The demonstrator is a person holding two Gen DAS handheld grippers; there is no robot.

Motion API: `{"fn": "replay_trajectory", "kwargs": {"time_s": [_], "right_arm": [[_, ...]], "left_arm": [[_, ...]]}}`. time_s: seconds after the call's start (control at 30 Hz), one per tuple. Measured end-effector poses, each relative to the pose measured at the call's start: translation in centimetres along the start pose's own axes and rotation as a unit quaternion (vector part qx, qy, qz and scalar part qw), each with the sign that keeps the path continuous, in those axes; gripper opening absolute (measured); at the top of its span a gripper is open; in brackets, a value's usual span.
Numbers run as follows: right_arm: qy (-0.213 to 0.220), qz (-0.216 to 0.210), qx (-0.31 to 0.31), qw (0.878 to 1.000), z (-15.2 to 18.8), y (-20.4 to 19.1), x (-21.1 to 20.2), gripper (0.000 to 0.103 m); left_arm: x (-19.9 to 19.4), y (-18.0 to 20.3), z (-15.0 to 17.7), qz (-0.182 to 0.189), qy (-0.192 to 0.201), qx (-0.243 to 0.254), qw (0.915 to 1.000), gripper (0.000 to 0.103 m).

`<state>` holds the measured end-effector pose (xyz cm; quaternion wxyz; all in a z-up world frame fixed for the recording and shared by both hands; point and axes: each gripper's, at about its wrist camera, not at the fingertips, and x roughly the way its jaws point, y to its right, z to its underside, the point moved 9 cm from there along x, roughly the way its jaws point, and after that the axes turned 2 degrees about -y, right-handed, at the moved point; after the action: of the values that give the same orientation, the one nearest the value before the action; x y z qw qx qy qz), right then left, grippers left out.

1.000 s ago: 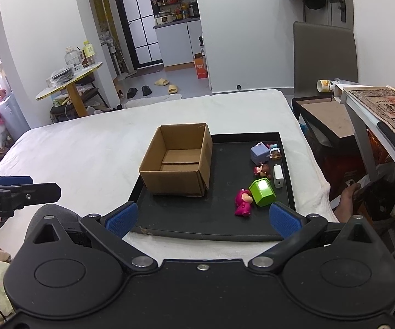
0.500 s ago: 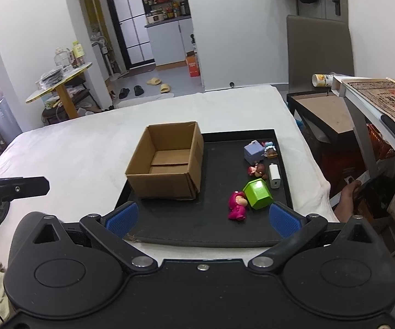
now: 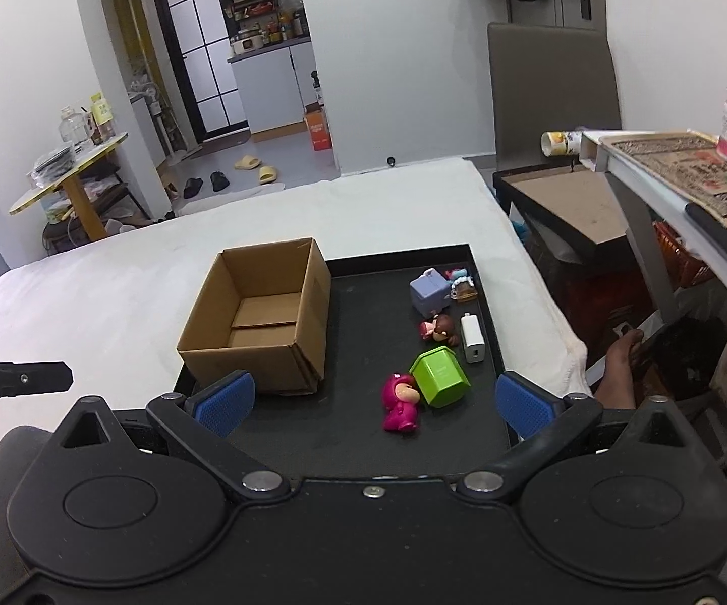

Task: Organize rigid objects
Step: 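Close the right gripper on the lime-green cup while the left gripper grips the box wall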

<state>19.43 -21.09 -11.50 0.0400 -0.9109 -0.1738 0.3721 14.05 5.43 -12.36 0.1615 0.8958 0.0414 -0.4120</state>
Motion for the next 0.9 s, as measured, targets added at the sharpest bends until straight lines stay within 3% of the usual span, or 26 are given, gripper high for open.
{"fn": "replay_trajectory", "kwargs": {"time_s": [0.17,0.4,0.9], "right_arm": [[-0.011,0.006,0.001,1.000,0.0,0.5,1.7,0.102],[-0.037,0.010,0.018,0.999,-0.1,1.8,4.2,0.102],[-0.116,-0.004,0.047,0.992,1.0,4.5,10.4,0.082]], "left_arm": [[1.8,-0.2,-1.0,0.005,-0.019,-0.032,0.9993,0.099],[4.2,-1.2,-2.2,-0.021,-0.034,-0.044,0.9982,0.098],[11.0,-4.7,-2.3,-0.062,-0.098,-0.077,0.9903,0.094]]}}
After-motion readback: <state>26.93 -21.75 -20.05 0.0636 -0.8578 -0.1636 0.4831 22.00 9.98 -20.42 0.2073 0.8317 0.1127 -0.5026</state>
